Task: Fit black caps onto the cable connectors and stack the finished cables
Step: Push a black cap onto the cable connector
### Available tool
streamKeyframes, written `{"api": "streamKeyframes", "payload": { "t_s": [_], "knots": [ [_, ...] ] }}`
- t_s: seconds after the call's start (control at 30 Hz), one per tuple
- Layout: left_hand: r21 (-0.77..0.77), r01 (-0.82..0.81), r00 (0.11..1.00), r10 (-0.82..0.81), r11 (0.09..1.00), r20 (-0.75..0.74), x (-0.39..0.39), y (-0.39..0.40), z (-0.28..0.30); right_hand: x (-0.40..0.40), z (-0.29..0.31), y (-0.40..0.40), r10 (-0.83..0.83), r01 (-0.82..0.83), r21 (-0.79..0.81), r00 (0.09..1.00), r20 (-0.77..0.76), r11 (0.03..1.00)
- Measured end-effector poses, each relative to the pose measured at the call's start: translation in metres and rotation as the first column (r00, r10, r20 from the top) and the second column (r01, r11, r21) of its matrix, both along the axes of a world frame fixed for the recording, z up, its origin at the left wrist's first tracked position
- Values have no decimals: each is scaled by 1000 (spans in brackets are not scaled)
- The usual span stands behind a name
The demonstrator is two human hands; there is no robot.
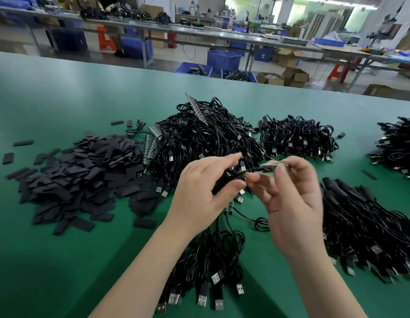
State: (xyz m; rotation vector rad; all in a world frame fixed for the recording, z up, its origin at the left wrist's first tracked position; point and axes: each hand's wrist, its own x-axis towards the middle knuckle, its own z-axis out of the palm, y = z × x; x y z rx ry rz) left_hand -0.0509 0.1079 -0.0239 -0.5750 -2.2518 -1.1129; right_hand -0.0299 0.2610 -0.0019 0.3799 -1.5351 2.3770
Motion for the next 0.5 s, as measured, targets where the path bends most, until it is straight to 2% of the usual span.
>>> {"api": "streamKeyframes", "payload": {
  "t_s": [0.07,0.13,0.17,0.2,0.23,0.27,0.3,0.33,0.37,0.4,0.43,0.5],
  "knots": [
    [-95,21,1000,-20,995,6,1,-3,8,-3,-7,-9,134,-119,-107,981,141,987],
    [-159,1,994,16,987,107,1,-5,10,-9,-18,-10,116,-101,-70,956,268,992],
    [-222,-45,988,76,974,134,1,-7,9,-12,-24,-8,31,-56,69,948,318,996],
    [-282,-99,982,139,954,128,0,-9,6,-14,-30,-3,-93,-11,290,935,342,957],
    [-331,-146,976,191,932,106,0,-13,2,-15,-35,2,-217,1,536,915,341,844],
    [-368,-190,970,233,910,75,0,-16,0,-15,-41,8,-309,-45,756,895,321,653],
    [-389,-223,967,254,894,31,-2,-18,-2,-14,-47,12,-370,-130,906,882,291,402],
    [-396,-247,965,262,884,-17,-4,-19,-4,-11,-52,15,-420,-196,968,873,246,158],
    [-396,-265,963,266,879,-54,-5,-17,-6,-8,-56,15,-451,-222,975,871,194,-9],
    [-407,-273,961,269,872,-67,-6,-14,-7,-4,-57,15,-458,-225,972,873,169,-71],
    [-421,-270,961,267,866,-67,-8,-10,-11,-2,-57,13,-449,-221,975,874,184,-32],
    [-466,-227,967,253,855,-7,-15,-1,-22,2,-50,7,-430,-187,974,874,225,128]
  ]
}}
